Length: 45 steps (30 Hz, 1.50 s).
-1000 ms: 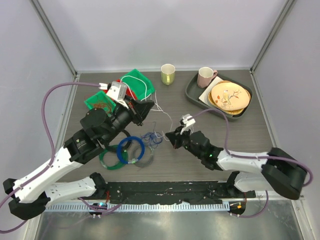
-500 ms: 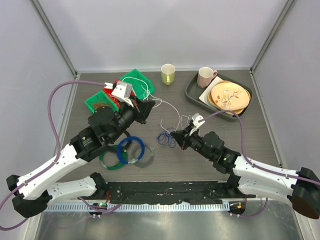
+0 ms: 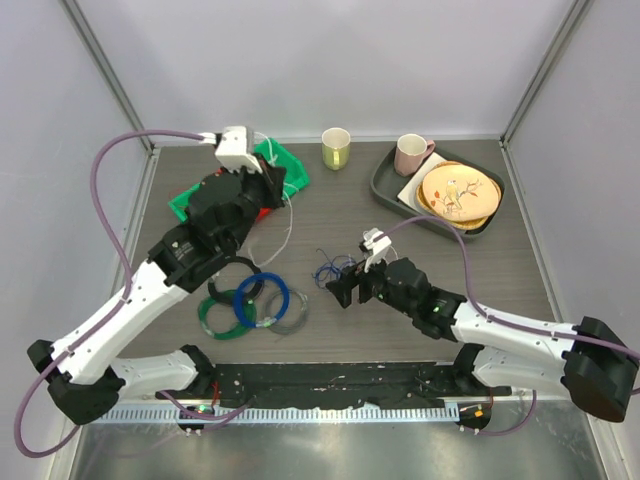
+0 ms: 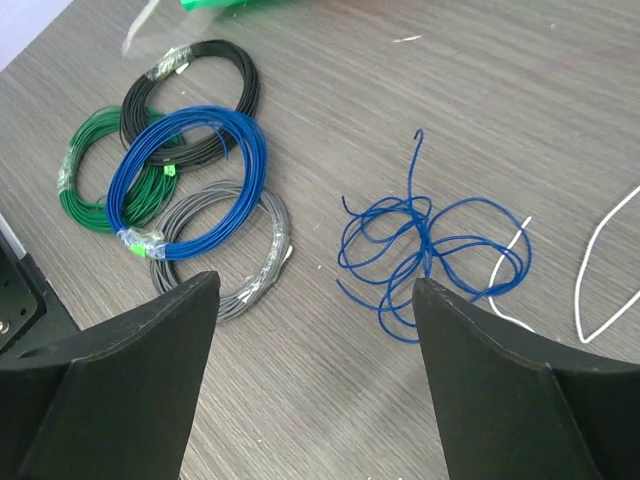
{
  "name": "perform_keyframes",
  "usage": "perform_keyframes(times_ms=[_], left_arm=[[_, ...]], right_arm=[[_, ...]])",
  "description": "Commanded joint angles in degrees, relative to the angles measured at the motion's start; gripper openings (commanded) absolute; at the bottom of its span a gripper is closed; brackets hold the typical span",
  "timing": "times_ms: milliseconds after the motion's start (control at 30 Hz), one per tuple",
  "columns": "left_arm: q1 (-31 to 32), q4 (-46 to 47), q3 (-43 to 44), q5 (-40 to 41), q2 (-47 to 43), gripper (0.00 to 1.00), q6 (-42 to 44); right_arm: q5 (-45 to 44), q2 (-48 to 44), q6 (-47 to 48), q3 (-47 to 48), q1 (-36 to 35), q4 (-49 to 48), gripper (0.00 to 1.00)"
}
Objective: Untangle the cables
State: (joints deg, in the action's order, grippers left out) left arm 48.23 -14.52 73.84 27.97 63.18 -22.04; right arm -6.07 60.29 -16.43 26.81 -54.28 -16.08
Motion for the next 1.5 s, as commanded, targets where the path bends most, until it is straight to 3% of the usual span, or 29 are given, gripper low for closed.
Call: perform_keyframes(times_ms=[0, 300, 600, 867, 1067, 1467], left_arm=[[-5.94, -0.15, 8.14, 0.86, 0.28, 0.0, 1.12], [-12.89, 1.34, 13.68, 1.49, 7.29, 0.0, 3.32], [-21.5, -2.09, 26.78, -4.76, 17.23, 0.0, 3.32], [-26.69, 2.83, 21.79, -10.73, 17.5, 0.0, 5.17], [-30.47, 3.19, 22.75, -16.97, 21.8, 0.0, 5.17], [-33.72, 3.45, 24.07, -21.99, 26.64, 0.0, 5.08]], right_arm=[[-4.65, -5.61, 0.08, 0.71, -0.12, -1.06, 0.86], [-16.95, -11.86, -2.9, -4.3, -0.12, -3.52, 0.96], [-18.9, -16.61, -2.82, -6.5, -0.12, -4.31, 0.96], [-18.63, -17.93, -1.68, -7.21, -0.12, -4.75, 0.96], [-18.72, -17.67, -0.63, -7.38, -0.12, -4.93, 0.96], [-19.07, -16.88, 0.87, -7.29, -0.12, -4.93, 0.96]])
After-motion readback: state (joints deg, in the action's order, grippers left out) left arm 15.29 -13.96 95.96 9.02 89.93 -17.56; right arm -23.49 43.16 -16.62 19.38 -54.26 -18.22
